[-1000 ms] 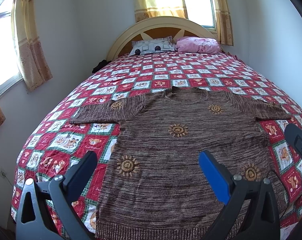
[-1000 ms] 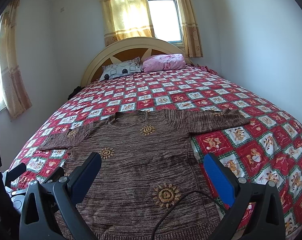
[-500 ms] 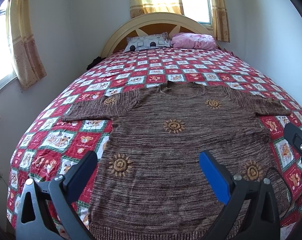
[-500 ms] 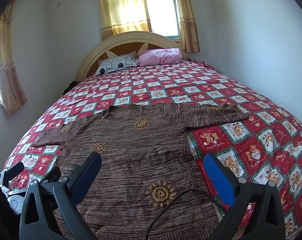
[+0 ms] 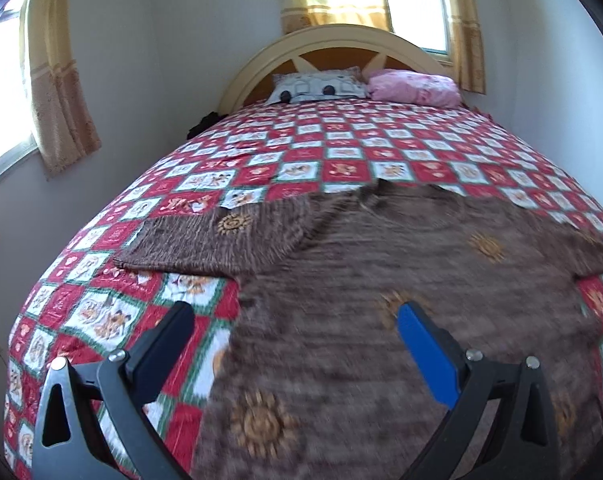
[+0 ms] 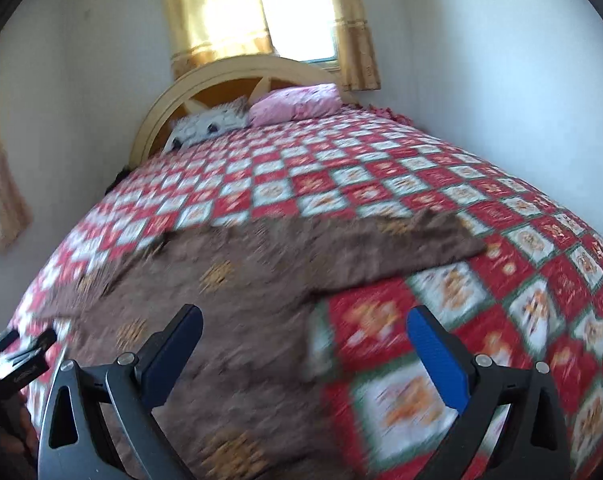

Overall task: Fold small clothes
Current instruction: 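Grasp the sweater sleeve with the right tool and fold it across the body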

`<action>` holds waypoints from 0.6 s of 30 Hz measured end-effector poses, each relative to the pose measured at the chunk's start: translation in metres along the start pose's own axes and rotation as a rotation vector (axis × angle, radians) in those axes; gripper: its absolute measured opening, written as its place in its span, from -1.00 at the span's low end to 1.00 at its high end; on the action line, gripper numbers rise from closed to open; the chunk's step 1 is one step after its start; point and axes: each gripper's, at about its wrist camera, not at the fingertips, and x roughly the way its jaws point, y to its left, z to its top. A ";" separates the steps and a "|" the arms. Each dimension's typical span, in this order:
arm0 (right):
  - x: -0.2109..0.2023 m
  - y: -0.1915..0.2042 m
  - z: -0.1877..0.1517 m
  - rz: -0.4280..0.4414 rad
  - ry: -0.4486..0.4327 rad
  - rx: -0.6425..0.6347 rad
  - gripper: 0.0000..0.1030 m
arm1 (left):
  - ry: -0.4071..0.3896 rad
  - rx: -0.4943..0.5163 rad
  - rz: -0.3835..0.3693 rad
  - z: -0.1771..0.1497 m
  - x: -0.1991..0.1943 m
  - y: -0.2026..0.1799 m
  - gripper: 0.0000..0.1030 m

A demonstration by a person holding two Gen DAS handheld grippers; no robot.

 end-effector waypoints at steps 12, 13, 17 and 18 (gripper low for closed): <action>0.139 -0.177 0.072 -0.124 0.181 0.288 0.39 | 0.166 -0.139 0.026 -0.025 0.079 0.012 1.00; 0.149 -0.179 0.072 -0.128 0.194 0.286 0.27 | 0.196 -0.141 0.027 -0.027 0.084 0.012 1.00; 0.188 -0.176 0.069 -0.138 0.268 0.235 -0.05 | 0.252 -0.153 0.013 -0.030 0.093 0.013 1.00; 0.192 -0.174 0.068 -0.157 0.261 0.215 -0.05 | 0.251 -0.150 0.015 -0.030 0.092 0.012 1.00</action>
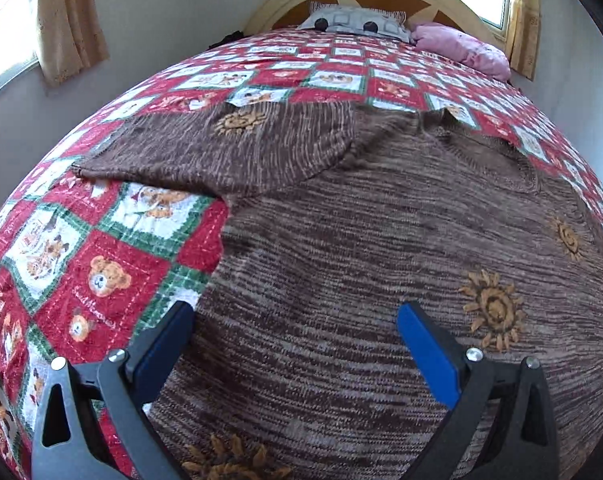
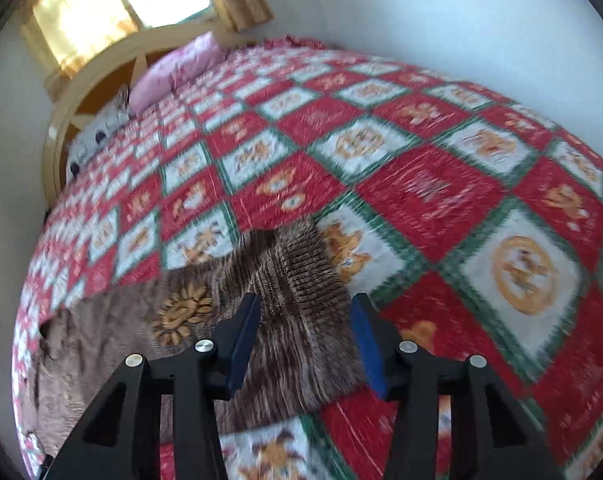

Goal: Fold small clothes

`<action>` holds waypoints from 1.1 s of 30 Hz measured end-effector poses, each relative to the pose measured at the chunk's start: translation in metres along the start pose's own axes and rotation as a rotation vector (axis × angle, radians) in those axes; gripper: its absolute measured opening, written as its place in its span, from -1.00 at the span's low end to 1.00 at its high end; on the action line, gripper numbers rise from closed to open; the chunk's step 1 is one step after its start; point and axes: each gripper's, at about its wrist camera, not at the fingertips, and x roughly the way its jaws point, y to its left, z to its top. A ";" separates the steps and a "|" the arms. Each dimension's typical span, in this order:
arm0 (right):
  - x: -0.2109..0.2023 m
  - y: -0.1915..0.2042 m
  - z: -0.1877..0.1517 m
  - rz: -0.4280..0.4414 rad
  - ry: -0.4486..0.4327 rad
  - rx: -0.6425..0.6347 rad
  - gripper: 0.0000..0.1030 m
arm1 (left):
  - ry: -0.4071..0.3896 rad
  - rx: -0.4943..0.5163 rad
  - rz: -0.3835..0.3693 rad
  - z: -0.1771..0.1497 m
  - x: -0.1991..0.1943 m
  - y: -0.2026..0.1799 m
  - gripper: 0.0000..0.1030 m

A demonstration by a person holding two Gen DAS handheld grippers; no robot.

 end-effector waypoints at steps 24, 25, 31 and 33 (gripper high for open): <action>-0.080 0.105 0.008 0.152 -0.083 -0.142 -0.84 | -0.002 -0.013 -0.027 0.001 0.004 0.002 1.00; -0.086 0.122 0.005 0.178 -0.088 -0.160 -0.84 | -0.002 -0.014 -0.027 0.001 0.004 0.001 1.00; -0.095 0.255 -0.043 0.358 -0.067 -0.321 -0.84 | -0.006 -0.020 -0.037 0.000 0.004 0.003 1.00; -0.083 0.299 -0.072 0.381 -0.051 -0.384 -0.84 | -0.007 -0.023 -0.042 0.000 0.004 0.003 1.00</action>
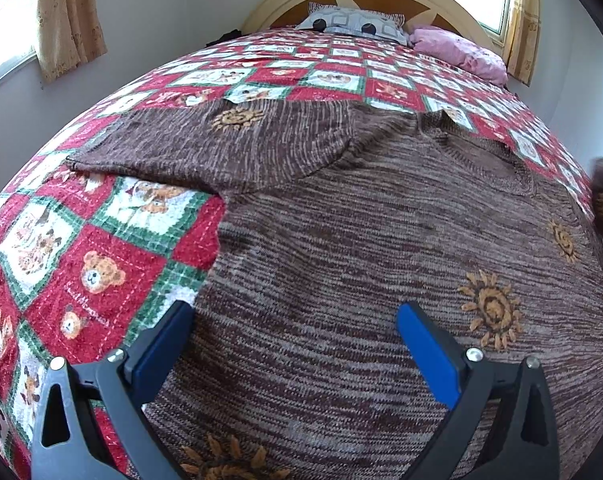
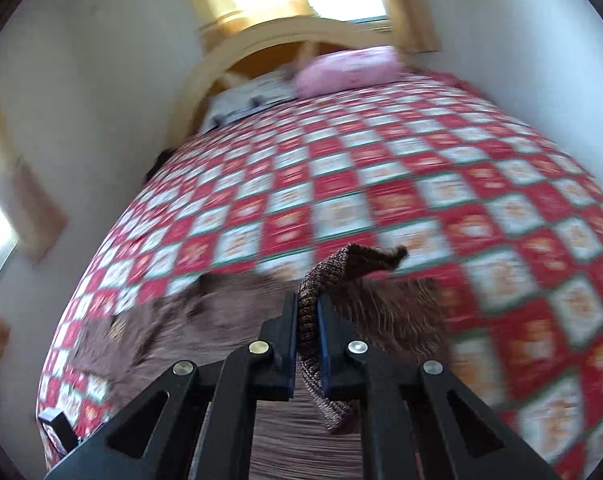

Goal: Fold small clothes

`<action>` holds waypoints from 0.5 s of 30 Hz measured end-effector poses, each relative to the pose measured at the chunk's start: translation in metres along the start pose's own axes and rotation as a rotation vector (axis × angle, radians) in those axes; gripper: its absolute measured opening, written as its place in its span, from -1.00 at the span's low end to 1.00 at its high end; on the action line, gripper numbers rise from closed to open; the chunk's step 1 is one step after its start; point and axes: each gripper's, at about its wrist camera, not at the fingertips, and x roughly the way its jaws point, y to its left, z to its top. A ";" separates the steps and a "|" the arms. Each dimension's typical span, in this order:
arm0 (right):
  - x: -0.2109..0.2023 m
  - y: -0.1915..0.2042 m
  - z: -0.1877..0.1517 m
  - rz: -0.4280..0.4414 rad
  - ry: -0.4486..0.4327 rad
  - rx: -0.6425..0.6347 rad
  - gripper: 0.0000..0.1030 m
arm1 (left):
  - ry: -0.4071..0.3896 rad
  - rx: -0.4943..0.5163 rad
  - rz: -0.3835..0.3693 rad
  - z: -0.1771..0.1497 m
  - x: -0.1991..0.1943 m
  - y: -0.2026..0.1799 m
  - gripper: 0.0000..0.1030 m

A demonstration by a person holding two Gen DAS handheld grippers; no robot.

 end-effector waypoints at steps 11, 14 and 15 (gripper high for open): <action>0.121 0.081 -0.086 -0.064 0.147 -0.196 -0.84 | -0.004 -0.010 -0.015 0.000 0.000 0.002 1.00; 0.125 0.078 -0.087 -0.053 0.166 -0.190 -0.78 | -0.003 -0.009 -0.013 0.000 0.000 0.002 1.00; 0.126 0.078 -0.087 -0.045 0.172 -0.189 -0.73 | -0.003 -0.008 -0.012 0.000 0.000 0.002 1.00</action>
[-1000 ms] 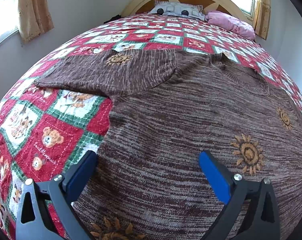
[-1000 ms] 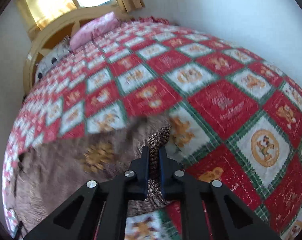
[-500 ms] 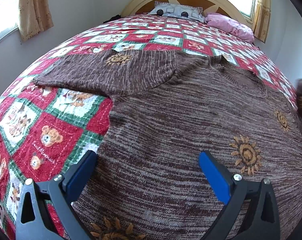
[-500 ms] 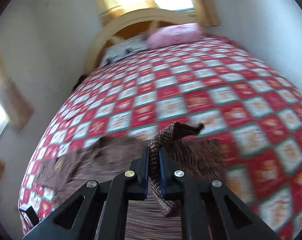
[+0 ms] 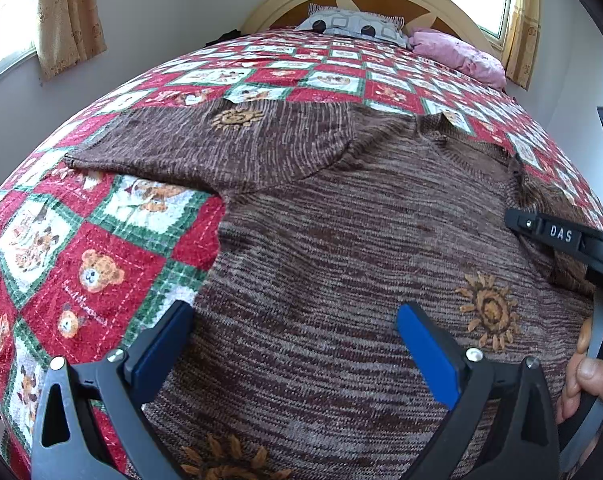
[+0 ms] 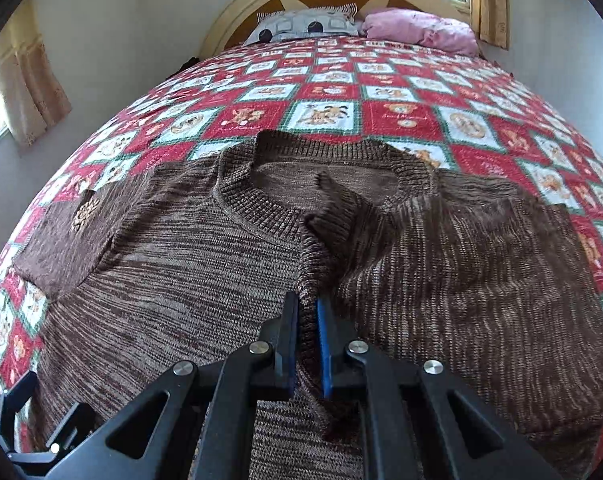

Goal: Fold small clothes

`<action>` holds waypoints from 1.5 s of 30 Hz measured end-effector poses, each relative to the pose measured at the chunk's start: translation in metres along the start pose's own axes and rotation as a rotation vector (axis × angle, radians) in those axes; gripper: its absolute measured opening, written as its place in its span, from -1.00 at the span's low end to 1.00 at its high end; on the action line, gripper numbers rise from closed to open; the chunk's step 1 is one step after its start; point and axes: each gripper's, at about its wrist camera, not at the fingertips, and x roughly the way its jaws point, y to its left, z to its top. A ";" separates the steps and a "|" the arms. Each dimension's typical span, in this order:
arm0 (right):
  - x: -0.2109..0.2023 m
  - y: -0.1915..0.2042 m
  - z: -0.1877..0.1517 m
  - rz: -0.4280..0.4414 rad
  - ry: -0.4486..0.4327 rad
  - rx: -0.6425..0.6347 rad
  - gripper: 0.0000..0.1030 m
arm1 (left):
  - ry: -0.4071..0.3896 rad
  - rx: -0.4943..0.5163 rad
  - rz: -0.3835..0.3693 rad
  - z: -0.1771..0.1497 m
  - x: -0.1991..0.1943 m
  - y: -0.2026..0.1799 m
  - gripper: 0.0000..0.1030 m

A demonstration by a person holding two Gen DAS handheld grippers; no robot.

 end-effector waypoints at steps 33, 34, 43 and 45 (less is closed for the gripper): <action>-0.030 0.015 -0.036 0.188 -0.009 -0.194 0.08 | 0.004 0.003 0.004 0.000 0.002 0.000 1.00; -0.032 0.018 -0.037 0.202 -0.015 -0.212 0.16 | 0.004 0.003 0.004 0.000 0.002 0.000 1.00; -0.028 -0.004 -0.035 0.234 -0.011 -0.076 0.16 | -0.008 -0.113 -0.095 0.012 -0.012 0.037 1.00; -0.028 -0.006 -0.037 0.245 -0.011 -0.069 0.16 | -0.059 -0.242 -0.070 0.026 -0.019 0.075 1.00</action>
